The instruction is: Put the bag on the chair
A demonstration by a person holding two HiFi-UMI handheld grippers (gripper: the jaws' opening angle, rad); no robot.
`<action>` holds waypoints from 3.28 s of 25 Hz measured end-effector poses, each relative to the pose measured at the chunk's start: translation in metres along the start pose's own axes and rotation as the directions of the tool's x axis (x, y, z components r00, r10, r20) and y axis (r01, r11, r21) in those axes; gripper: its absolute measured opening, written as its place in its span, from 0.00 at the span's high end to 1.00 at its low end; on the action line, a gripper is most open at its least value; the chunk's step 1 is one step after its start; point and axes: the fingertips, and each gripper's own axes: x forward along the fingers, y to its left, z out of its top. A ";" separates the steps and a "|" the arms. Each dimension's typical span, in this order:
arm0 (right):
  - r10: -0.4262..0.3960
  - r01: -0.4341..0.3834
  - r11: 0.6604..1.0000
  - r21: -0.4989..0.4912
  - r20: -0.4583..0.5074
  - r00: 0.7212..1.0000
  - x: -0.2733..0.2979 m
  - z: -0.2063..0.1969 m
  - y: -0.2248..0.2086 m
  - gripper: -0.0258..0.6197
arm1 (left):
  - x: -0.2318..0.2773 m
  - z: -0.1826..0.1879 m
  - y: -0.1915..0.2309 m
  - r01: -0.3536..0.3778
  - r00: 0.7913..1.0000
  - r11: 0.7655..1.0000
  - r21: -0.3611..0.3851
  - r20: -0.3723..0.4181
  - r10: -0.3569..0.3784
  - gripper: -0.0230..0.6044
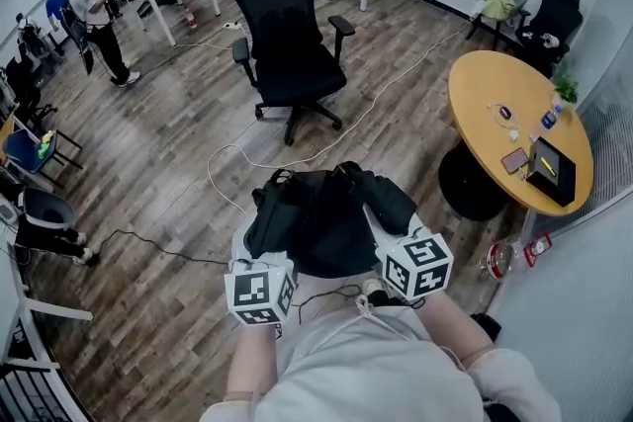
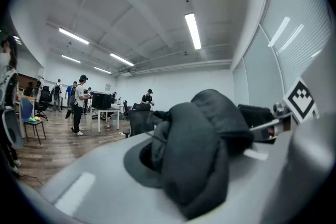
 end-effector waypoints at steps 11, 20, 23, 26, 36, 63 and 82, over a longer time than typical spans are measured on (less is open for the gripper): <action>0.012 -0.010 1.000 0.030 -0.050 0.999 0.040 -0.006 -0.022 0.91 | 0.040 -0.016 0.011 -0.007 0.999 1.000 -0.018 -0.044 0.006 0.89; 0.095 -0.093 0.995 0.035 -0.056 0.994 0.123 0.028 -0.091 0.91 | 0.139 -0.006 0.014 -0.078 0.995 0.997 0.000 -0.056 0.078 0.89; 0.123 -0.122 0.992 0.030 -0.057 0.991 0.153 0.047 -0.125 0.91 | 0.185 0.003 0.010 -0.103 0.993 0.995 0.005 -0.054 0.103 0.89; 0.148 -0.147 0.989 0.015 -0.052 0.988 0.184 0.069 -0.164 0.91 | 0.234 0.012 0.004 -0.125 0.991 0.992 0.001 -0.039 0.125 0.90; 0.167 -0.169 0.985 -0.027 -0.047 0.985 0.265 0.119 -0.284 0.91 | 0.379 0.020 -0.022 -0.145 0.989 0.989 -0.031 -0.011 0.145 0.89; -0.018 0.024 0.998 0.058 -0.094 0.995 0.554 0.212 -0.384 0.91 | 0.707 0.042 0.127 0.056 0.995 0.996 -0.075 -0.078 -0.062 0.89; 0.088 -0.068 0.990 0.121 -0.177 0.980 0.792 0.242 -0.393 0.91 | 0.867 0.024 0.288 -0.058 0.985 0.993 -0.103 -0.166 0.040 0.89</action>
